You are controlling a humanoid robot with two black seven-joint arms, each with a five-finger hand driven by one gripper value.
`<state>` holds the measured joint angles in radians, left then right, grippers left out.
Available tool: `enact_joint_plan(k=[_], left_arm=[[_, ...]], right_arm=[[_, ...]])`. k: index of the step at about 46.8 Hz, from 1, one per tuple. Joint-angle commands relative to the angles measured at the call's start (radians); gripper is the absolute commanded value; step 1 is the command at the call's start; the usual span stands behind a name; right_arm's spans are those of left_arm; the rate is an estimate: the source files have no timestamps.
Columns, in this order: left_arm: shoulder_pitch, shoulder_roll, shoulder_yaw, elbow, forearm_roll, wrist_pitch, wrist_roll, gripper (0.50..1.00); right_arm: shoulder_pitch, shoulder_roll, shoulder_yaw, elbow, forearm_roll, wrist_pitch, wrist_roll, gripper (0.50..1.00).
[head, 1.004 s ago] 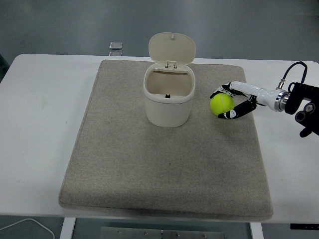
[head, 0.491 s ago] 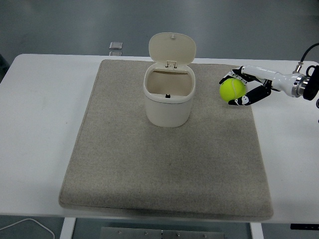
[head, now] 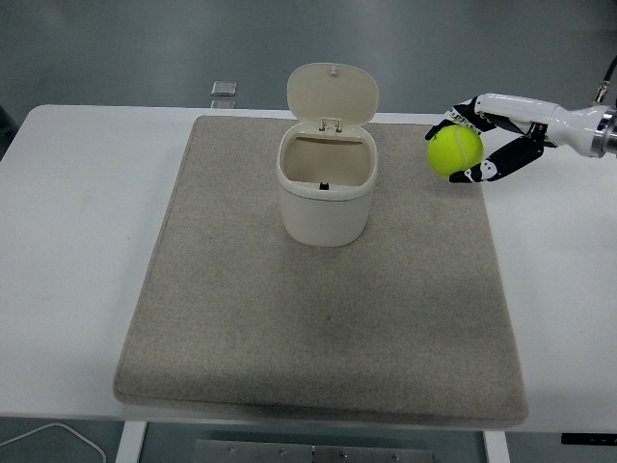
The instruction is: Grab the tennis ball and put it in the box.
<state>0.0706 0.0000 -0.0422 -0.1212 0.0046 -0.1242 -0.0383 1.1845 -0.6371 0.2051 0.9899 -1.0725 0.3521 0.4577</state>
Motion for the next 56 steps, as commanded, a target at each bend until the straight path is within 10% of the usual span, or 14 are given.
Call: enact_joint_plan(k=[1,18,56], left_arm=[[0.0,0.0,-0.001,0.0,0.0,0.0,0.0,0.996],[0.0,0.0,-0.001,0.0,0.0,0.0,0.0,0.996],[0.0,0.0,-0.001,0.0,0.0,0.0,0.0,0.996]], right_arm=[[0.012,0.027,0.008,0.006,0.0,0.018,0.006,0.5],[0.072,0.074,0.019,0.058,0.003,0.094,0.062,0.5],[0.066,0.243,0.025,-0.008,-0.007,-0.042,0.035,0.5]])
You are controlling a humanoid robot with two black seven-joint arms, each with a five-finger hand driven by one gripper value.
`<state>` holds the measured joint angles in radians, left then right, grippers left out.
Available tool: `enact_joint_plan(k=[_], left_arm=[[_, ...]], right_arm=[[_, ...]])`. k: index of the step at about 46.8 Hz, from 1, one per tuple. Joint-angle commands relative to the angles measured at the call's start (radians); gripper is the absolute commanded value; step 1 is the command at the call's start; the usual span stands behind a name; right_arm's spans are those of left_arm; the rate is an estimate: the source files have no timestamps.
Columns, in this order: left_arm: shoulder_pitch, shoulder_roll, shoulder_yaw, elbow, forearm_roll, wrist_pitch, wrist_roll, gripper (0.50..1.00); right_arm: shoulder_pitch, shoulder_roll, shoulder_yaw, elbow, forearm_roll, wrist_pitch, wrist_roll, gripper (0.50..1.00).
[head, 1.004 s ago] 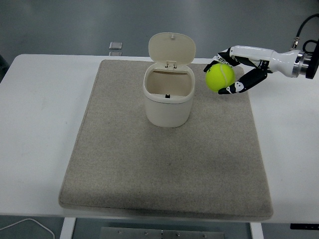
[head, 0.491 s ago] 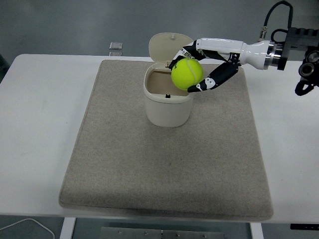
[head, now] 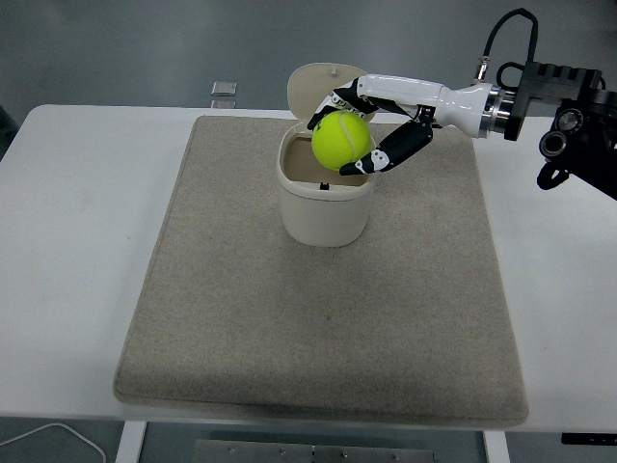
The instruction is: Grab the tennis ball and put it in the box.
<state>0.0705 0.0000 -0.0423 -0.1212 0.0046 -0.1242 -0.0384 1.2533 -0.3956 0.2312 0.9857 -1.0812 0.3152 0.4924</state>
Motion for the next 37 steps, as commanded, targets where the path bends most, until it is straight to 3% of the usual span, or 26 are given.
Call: enact_joint_plan(k=[1,5,11,17,21,37], left_arm=[[0.0,0.0,0.001,0.0,0.0,0.0,0.0,0.996],[0.0,0.0,0.001,0.0,0.0,0.0,0.0,0.996],[0.0,0.0,0.001,0.0,0.0,0.0,0.0,0.996],[0.0,0.0,0.001,0.0,0.0,0.0,0.0,0.996],[0.0,0.0,-0.001,0.0,0.0,0.0,0.0,0.996],[0.0,0.0,-0.001,0.0,0.0,0.0,0.0,0.996]], right_arm=[[-0.005,0.001,-0.001,-0.006,0.001,-0.005,0.0,0.513],[-0.006,0.001,-0.001,-0.007,0.001,-0.005,0.0,0.566],[-0.011,0.001,-0.001,-0.007,0.001,-0.007,0.0,0.713],[-0.023,0.001,-0.004,-0.009,0.0,-0.007,0.0,0.758],[-0.028,0.003,-0.007,-0.013,0.0,-0.007,0.0,0.819],[-0.035,0.001,-0.007,-0.015,0.0,-0.007,0.0,0.854]])
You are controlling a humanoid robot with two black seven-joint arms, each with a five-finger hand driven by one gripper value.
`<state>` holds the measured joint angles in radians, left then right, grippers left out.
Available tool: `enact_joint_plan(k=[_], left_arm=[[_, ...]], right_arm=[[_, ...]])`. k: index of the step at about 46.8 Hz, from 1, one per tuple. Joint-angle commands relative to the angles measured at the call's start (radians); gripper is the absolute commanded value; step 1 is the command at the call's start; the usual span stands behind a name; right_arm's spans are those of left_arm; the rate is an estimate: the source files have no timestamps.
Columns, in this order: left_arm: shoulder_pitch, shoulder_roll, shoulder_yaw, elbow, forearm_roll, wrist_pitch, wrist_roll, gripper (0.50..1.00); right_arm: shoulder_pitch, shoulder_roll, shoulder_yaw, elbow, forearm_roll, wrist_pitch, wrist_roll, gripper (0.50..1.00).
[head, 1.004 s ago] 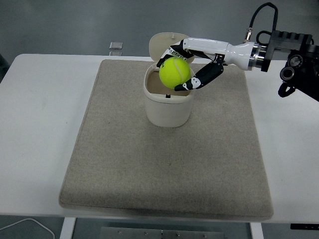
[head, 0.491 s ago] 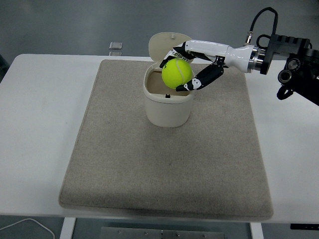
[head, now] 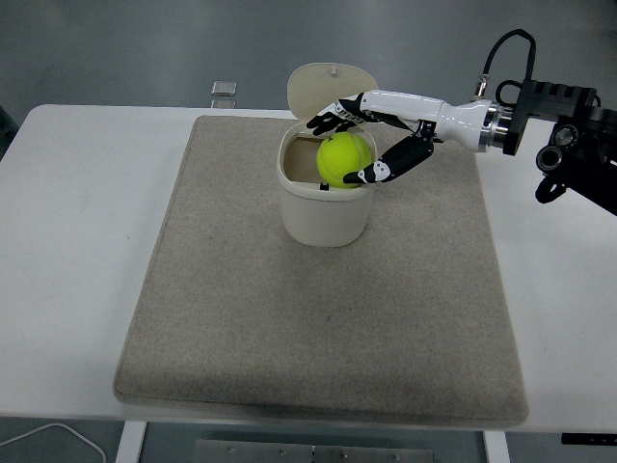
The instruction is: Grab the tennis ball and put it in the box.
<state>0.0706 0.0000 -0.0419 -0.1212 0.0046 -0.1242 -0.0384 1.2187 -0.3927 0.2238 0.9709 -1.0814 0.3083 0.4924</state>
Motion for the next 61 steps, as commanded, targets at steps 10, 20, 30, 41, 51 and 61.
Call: enact_joint_plan(k=[10,20,30,41,51,61], left_arm=[[0.0,0.0,-0.001,0.0,0.0,0.0,0.0,0.996],[0.0,0.0,0.001,0.0,0.0,0.0,0.0,0.996],[0.0,0.0,-0.001,0.0,0.0,0.0,0.0,0.996],[0.0,0.0,-0.001,0.0,0.0,0.0,0.0,0.996],[0.0,0.0,0.001,0.0,0.0,0.0,0.0,0.996],[0.0,0.0,0.001,0.0,0.0,0.0,0.0,0.996]], right_arm=[[0.005,-0.002,0.003,0.002,0.015,0.018,0.001,0.856],[0.021,-0.031,0.02,0.009,0.064,0.186,-0.017,0.856],[0.021,-0.115,0.022,0.011,0.192,0.253,-0.101,0.856],[0.008,-0.212,0.019,0.011,0.376,0.267,-0.213,0.858],[-0.037,-0.221,0.019,-0.001,0.54,0.239,-0.304,0.86],[-0.074,-0.202,0.02,-0.05,0.73,0.071,-0.371,0.86]])
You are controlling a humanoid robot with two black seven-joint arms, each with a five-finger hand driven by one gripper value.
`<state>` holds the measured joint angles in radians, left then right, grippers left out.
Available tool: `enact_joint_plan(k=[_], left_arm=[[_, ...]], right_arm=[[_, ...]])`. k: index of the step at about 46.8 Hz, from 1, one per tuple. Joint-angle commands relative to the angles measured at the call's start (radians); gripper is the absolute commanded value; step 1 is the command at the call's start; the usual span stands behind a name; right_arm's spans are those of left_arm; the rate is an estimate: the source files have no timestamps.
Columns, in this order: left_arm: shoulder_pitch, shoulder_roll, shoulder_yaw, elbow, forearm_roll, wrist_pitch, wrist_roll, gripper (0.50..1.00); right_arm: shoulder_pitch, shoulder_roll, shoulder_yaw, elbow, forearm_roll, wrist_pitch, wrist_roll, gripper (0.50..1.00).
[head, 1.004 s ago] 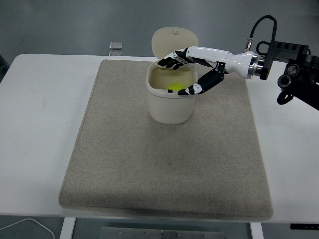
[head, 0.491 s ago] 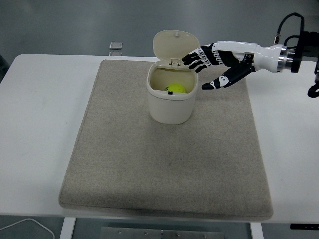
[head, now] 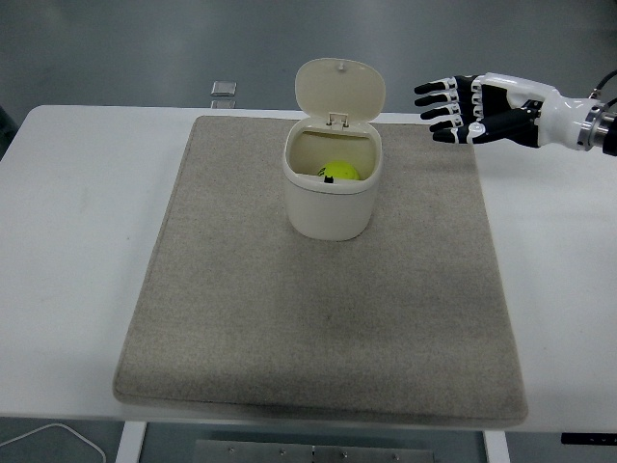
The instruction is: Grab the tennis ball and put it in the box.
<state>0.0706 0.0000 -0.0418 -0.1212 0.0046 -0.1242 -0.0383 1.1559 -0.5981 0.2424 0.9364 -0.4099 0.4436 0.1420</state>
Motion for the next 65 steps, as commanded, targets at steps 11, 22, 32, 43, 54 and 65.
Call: enact_joint_plan(k=[11,22,32,43,54,65], left_arm=[[0.0,0.0,-0.001,0.0,0.0,0.0,0.0,0.996],[0.0,0.0,0.0,0.0,0.0,0.0,0.0,0.996],[0.0,0.0,-0.001,0.0,0.0,0.0,0.0,0.996],[0.0,0.0,0.0,0.0,0.0,0.0,0.0,0.996],[0.0,0.0,0.0,0.0,0.0,0.0,0.0,0.996],[0.0,0.0,-0.001,0.0,0.0,0.0,0.0,0.996]], right_arm=[[-0.041,0.073,0.017,-0.068,0.256,-0.164,-0.042,0.858],[-0.076,0.107,0.041,-0.102,0.396,-0.203,-0.042,0.858],[-0.117,0.158,0.097,-0.162,0.497,-0.206,-0.041,0.858],[-0.148,0.182,0.136,-0.165,0.58,-0.215,-0.042,0.864],[-0.153,0.204,0.14,-0.168,0.58,-0.217,-0.032,0.924],[-0.16,0.204,0.14,-0.172,0.58,-0.214,-0.03,0.924]])
